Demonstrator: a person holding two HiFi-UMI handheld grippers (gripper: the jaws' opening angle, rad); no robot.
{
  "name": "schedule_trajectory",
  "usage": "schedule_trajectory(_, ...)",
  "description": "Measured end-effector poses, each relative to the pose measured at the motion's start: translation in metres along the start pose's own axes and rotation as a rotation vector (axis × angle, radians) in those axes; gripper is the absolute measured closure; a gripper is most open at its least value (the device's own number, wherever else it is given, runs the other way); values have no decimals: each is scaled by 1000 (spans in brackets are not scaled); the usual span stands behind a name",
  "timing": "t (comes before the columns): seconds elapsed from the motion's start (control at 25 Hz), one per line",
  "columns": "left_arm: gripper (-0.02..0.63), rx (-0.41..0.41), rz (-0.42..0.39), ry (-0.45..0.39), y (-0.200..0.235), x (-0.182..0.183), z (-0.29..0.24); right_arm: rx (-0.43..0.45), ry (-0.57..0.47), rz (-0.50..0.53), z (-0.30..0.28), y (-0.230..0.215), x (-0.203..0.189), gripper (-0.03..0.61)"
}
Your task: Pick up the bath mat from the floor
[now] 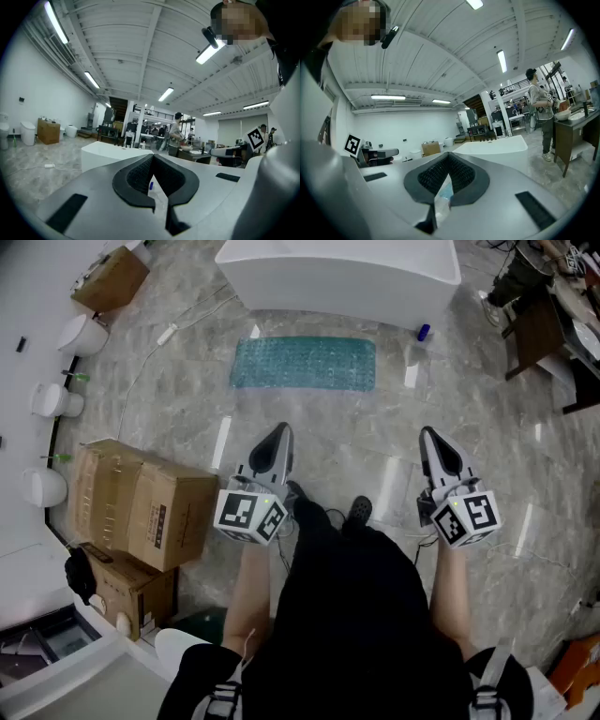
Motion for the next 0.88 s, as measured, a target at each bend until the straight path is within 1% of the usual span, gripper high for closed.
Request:
schedule_trajectory(0.2,609,-27,-15,5,-21,3,-8,-20,-9,7,16,-10,6,566)
schedule_trajectory(0.4,609,-69,-31,38,-42,-6,-20,-51,-18,-3,32,-18,1,566)
schedule_trajectory(0.6,609,-118,-61,64,-72,-12,-39,-80,-38,-42,46,-36,-2,566)
schedule_trajectory(0.72,609,-144,-67,74,-85,-14,-51,-77,-60,-72,48,-42,0,566)
schedule_trajectory(0.8,609,-160,-64,82,-89,-15,-55,-76,-61,-66,45,-42,0,566)
schedule_trajectory(0.88,609,-176,-64,94,-92,-18,-60,-70,-40,-49,39,-42,-5,566)
Point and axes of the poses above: the fingertips, and each gripper's own axes: z backward along the fingers, y to its left, x out of its top, the point moved 4 cm from there along z, backward along the fingers, and after that the axes turned 13 degrees about z, right-handed, at the moved point
